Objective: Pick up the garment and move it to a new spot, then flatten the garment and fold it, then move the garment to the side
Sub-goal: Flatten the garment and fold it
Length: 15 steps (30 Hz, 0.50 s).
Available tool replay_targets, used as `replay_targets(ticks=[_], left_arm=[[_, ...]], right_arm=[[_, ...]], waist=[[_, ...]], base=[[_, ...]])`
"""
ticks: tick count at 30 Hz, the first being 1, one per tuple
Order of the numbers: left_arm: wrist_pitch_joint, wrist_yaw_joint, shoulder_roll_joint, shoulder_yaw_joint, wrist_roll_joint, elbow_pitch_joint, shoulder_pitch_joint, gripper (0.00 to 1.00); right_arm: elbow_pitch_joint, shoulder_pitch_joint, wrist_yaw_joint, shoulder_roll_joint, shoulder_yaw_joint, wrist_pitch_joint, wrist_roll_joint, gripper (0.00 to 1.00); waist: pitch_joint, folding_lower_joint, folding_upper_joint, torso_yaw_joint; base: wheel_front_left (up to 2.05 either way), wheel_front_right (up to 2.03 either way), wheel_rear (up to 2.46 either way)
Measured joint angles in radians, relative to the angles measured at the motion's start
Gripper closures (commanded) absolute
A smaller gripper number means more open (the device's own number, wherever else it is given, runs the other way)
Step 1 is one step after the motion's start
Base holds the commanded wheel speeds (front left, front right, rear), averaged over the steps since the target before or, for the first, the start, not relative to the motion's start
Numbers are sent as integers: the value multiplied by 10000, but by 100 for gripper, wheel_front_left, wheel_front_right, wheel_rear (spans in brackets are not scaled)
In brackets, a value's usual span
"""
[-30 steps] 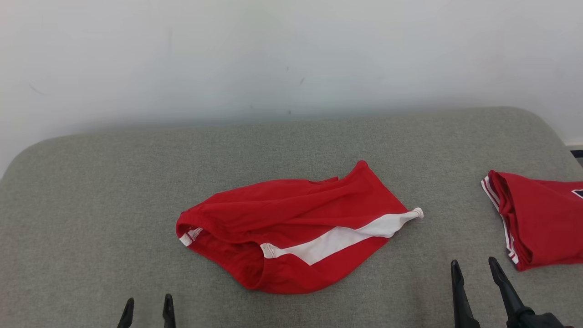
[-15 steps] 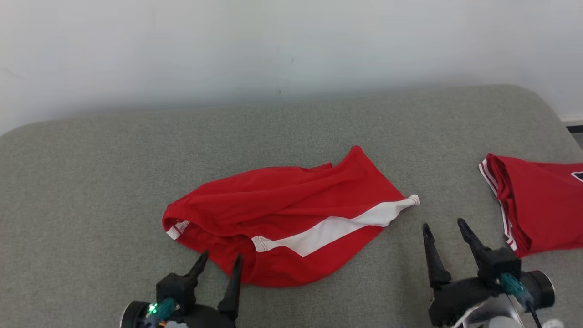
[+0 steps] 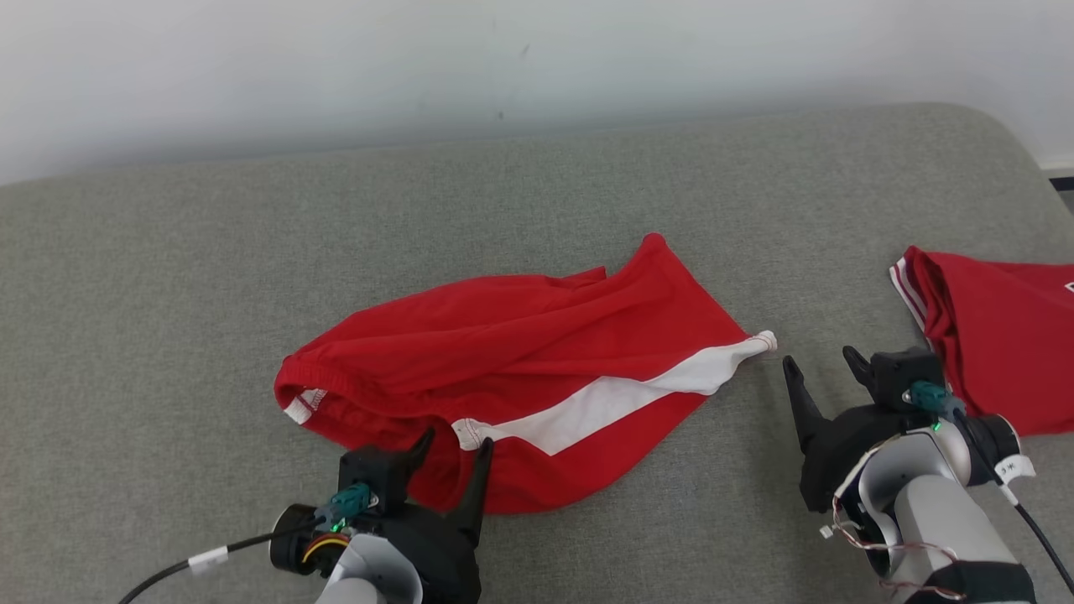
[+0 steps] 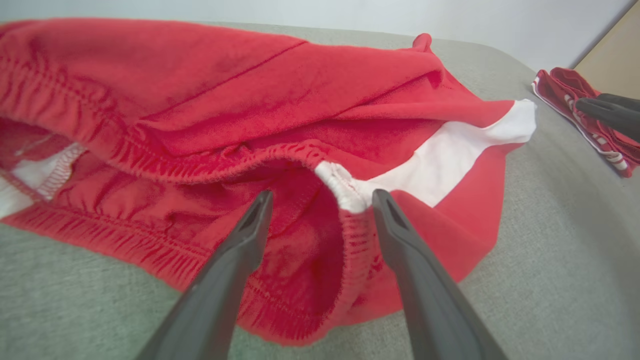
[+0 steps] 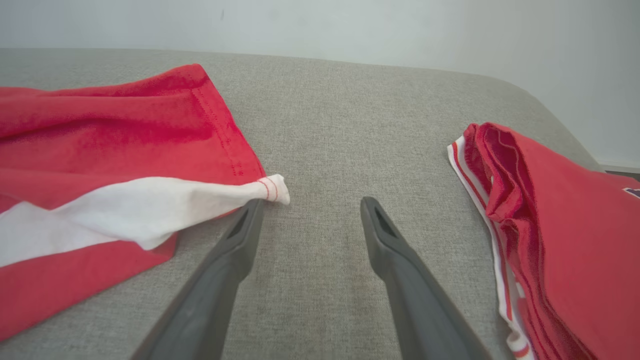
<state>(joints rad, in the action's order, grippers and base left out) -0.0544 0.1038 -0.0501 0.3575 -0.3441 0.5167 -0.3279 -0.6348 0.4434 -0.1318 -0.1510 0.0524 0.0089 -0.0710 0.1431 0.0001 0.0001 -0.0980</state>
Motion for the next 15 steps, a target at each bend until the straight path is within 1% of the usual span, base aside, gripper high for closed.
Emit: replay_targets(ticks=[1, 6, 9, 15], left_arm=[[0, 0, 0, 0, 0, 0, 0, 0], [38, -144, 2, 267, -291, 27, -290, 0], [161, -159, -2, 464, -504, -27, -346, 0], [293, -245, 2, 790, -700, -299, -474, 0]], right_arm=[[0, 0, 0, 0, 0, 0, 0, 0], [-986, 680, 0, -134, 224, -8, -115, 0], [-1572, 1027, 0, -196, 366, -6, -117, 0], [-2399, 1617, 0, -268, 654, -291, -345, 0]], waist=[[0, 0, 0, 0], [156, 0, 0, 103], [247, 0, 0, 182], [437, 0, 0, 393]], base=[[0, 0, 0], [0, 0, 0], [0, 0, 0], [0, 0, 0]])
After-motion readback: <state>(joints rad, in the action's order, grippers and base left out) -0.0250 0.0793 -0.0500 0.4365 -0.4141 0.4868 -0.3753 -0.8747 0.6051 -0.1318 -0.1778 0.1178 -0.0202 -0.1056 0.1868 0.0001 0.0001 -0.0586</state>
